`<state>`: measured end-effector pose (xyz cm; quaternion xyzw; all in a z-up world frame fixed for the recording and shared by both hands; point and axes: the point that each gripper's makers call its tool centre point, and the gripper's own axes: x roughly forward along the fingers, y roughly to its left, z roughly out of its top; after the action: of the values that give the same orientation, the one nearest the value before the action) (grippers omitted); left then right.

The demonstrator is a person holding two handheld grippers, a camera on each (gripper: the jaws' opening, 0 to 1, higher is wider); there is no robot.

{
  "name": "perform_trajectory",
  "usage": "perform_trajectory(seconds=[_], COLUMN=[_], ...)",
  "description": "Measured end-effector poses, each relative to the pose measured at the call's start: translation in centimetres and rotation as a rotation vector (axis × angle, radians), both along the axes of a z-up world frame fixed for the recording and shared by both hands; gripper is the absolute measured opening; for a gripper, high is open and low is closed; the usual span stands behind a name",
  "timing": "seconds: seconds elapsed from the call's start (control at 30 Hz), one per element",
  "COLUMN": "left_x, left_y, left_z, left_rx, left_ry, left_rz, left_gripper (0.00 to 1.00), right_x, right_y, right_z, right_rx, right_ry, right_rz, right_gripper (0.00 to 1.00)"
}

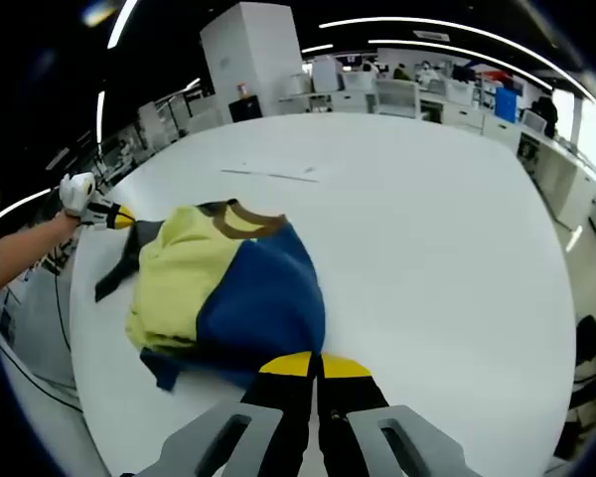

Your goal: Fold the garment on the visible template until the final outline fits inside the template.

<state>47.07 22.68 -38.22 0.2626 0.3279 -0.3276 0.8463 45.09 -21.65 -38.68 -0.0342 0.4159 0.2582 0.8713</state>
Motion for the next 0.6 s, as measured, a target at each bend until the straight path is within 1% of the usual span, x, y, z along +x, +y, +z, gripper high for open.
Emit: perform_trajectory(seconds=[0.23,0.37,0.6], left_x=[0.8,1.3,1.6], left_y=[0.9,1.7,2.4], left_z=[-0.1,-0.4,-0.5], left_rx=[0.011,0.024,0.029], left_ry=[0.002,0.006,0.011], left_rz=[0.012,0.024,0.034], left_gripper=[0.0,0.0,0.0], right_x=[0.4,0.8,1.4], right_y=[-0.8,-1.4,-1.6], right_z=[-0.4,-0.5,-0.4], right_rx=[-0.029,-0.048,-0.07], right_ry=[0.006,0.007,0.005], right_rz=[-0.002,-0.002,0.01], right_gripper=[0.0,0.0,0.0])
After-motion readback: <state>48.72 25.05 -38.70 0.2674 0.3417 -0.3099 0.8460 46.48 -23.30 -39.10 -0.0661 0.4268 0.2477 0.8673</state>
